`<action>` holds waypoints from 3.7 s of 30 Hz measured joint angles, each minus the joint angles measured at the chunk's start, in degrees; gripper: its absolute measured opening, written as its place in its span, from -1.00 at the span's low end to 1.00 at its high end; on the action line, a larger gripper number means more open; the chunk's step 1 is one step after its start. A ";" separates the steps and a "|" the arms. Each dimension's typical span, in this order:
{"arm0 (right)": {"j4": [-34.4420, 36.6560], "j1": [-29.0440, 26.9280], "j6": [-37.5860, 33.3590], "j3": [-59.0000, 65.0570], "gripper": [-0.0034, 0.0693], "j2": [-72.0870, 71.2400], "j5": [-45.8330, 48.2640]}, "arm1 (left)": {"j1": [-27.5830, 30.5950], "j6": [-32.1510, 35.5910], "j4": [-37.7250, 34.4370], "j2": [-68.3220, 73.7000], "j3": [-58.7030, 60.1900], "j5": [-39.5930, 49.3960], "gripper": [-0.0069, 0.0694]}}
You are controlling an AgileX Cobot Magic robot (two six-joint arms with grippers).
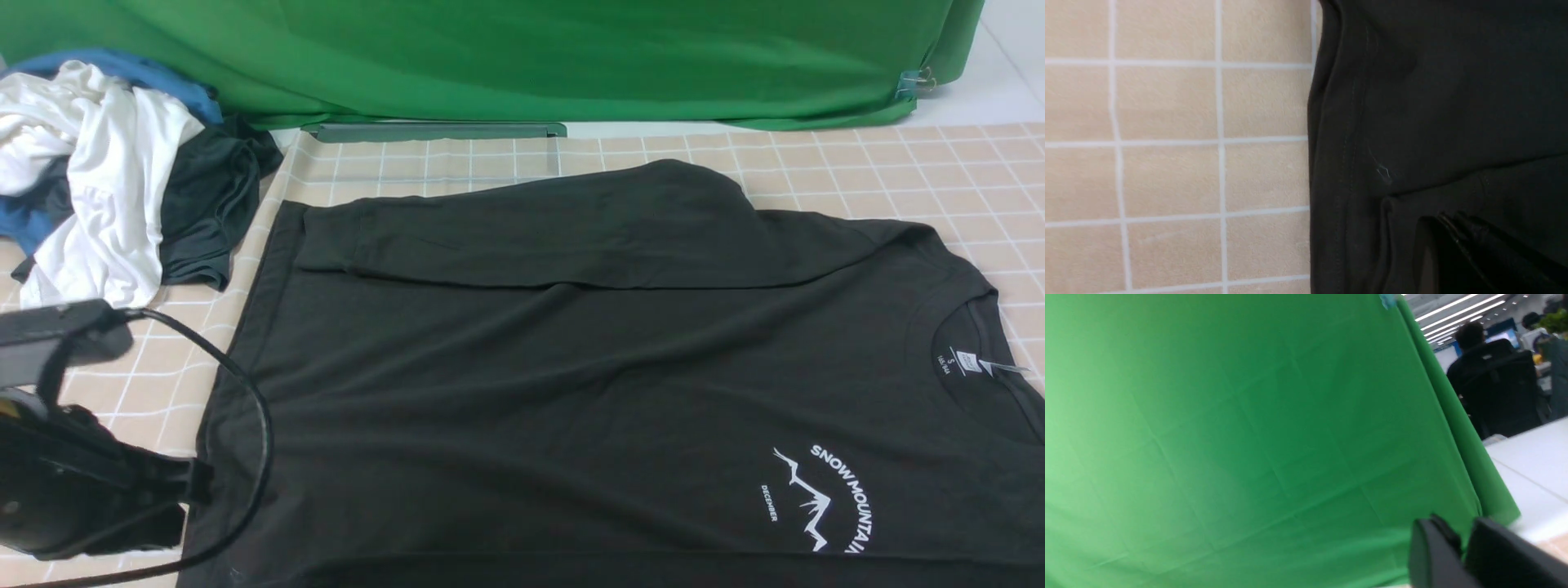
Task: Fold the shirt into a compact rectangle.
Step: 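Grasp the left edge of the dark T-shirt lying flat on the table, then fold the left side of the black T-shirt inward over its body, then grab the top left corner of the dark shirt with the left gripper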
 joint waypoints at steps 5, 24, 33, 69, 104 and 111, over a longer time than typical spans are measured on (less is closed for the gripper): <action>-0.43 0.00 -6.96 -15.79 -0.80 10.48 16.13 | -4.63 -0.05 -0.15 3.04 1.21 -0.05 -0.76; 13.82 0.00 -35.04 -35.67 -0.80 49.53 47.83 | -18.76 -12.16 12.32 5.98 1.26 -2.81 -0.44; 14.89 0.00 -38.54 -35.96 -0.80 49.87 48.03 | -18.76 -15.16 12.98 7.81 1.26 -7.46 0.27; 15.26 0.00 -40.17 -35.96 -0.80 49.87 47.92 | -18.90 -17.92 15.71 7.45 -16.40 2.98 -0.68; 15.32 0.00 -40.21 -35.96 -0.79 49.87 47.59 | -5.55 -16.01 14.87 50.93 -48.73 -14.62 0.38; 15.32 0.00 -40.21 -35.96 -0.79 49.87 47.59 | -5.60 -15.43 14.29 60.23 -57.54 -13.03 0.38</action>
